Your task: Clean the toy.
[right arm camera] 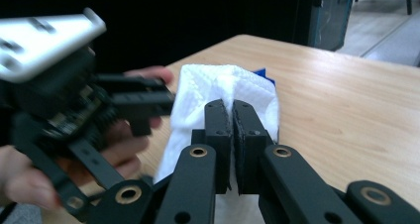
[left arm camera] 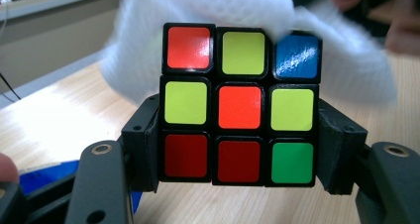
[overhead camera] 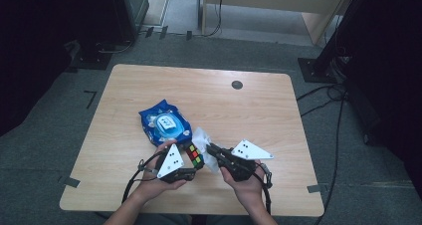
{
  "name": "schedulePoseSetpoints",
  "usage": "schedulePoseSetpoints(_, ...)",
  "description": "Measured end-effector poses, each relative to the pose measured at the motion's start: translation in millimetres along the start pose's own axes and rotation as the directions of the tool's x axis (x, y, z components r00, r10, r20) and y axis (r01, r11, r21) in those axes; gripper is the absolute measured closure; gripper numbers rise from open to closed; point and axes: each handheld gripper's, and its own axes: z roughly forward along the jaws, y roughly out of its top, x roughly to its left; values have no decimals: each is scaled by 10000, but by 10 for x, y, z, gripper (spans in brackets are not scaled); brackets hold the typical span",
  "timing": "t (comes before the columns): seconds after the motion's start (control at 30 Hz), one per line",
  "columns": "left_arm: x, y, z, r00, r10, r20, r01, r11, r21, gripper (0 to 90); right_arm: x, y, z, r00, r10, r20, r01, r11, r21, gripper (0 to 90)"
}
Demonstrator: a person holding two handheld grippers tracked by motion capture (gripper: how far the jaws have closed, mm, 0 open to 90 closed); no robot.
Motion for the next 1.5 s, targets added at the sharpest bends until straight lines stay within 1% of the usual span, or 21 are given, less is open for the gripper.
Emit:
schedulePoseSetpoints(0.07,9,6,-15,10000,36,-5,-36,10000,-36,343,-27,-23,7,9998,6,197,-6,10000,22,877)
schedulePoseSetpoints(0.17,31,7,-32,10000,-11,-6,11,10000,-92,342,-99,-54,23,9959,-298,855,274,9992,284,877)
schedulePoseSetpoints(0.3,57,10,-47,9999,-148,-14,147,9997,-211,343,-288,-160,48,9894,252,1428,-362,9965,747,877)
schedulePoseSetpoints(0.33,60,12,-50,9999,-146,-46,145,9997,-208,342,-320,-178,42,9881,361,1498,-473,9963,715,877)
schedulePoseSetpoints(0.37,64,12,-50,9999,-145,-67,143,9997,-194,343,-330,-183,30,9881,452,1471,-556,9962,673,877)
schedulePoseSetpoints(0.43,70,2,-43,9999,-116,-98,115,9999,-99,343,-305,-146,-7,9899,377,1366,-440,9981,434,877)
schedulePoseSetpoints(0.5,71,-13,-27,9998,-143,-103,144,9999,5,342,-239,-75,-50,9955,325,892,-330,9994,39,877)
schedulePoseSetpoints(0.57,58,-22,-10,9999,-135,-86,136,9999,76,343,-144,6,-90,9995,202,262,-193,9993,-310,877)
schedulePoseSetpoints(0.63,37,-22,2,10000,-76,-24,77,9999,108,343,-35,71,-119,9996,-56,-286,38,9979,-647,877)
schedulePoseSetpoints(0.67,37,-22,2,10000,-76,-24,77,9999,108,343,-35,71,-119,9996,-56,-286,38,9979,-647,877)
schedulePoseSetpoints(0.7,20,-17,6,10000,-26,13,26,9999,123,343,16,92,-119,9988,-189,-455,157,9975,-685,877)
schedulePoseSetpoints(0.73,6,-11,9,10000,21,32,-21,9999,125,343,76,100,-89,9974,-312,-656,276,9981,-543,876)
schedulePoseSetpoints(0.8,-8,-4,9,10000,48,60,-48,10000,84,343,66,70,-50,9975,-284,-655,262,9991,-337,875)
schedulePoseSetpoints(0.83,-11,-1,8,10000,79,56,-80,9999,105,343,44,46,-29,9977,-137,-662,124,9997,-194,873)
schedulePoseSetpoints(0.93,-6,-2,3,9999,74,80,-75,9999,88,343,-64,-13,-6,9967,441,-687,-448,9990,-87,872)
schedulePoseSetpoints(1.03,6,9,-9,9999,94,70,-94,9999,78,343,-137,-49,1,9972,593,-455,-594,9982,1,870)
schedulePoseSetpoints(1.13,16,12,-21,10000,20,70,-20,10000,-13,343,-196,-89,16,9985,527,-138,-524,9985,164,870)
schedulePoseSetpoints(1.23,27,14,-29,10000,-5,61,6,10000,-65,343,-268,-126,31,9969,754,228,-763,9962,427,870)
schedulePoseSetpoints(1.3,29,13,-28,10000,-43,86,44,10000,-85,343,-284,-132,31,9961,824,301,-837,9955,445,869)
schedulePoseSetpoints(1.37,18,5,-11,9999,29,120,-30,10000,40,343,-248,-106,6,9969,759,211,-764,9967,257,870)
schedulePoseSetpoints(1.5,-15,-4,18,9997,143,211,-147,9997,211,343,-58,-4,-19,9987,192,-473,-194,9998,-30,869)
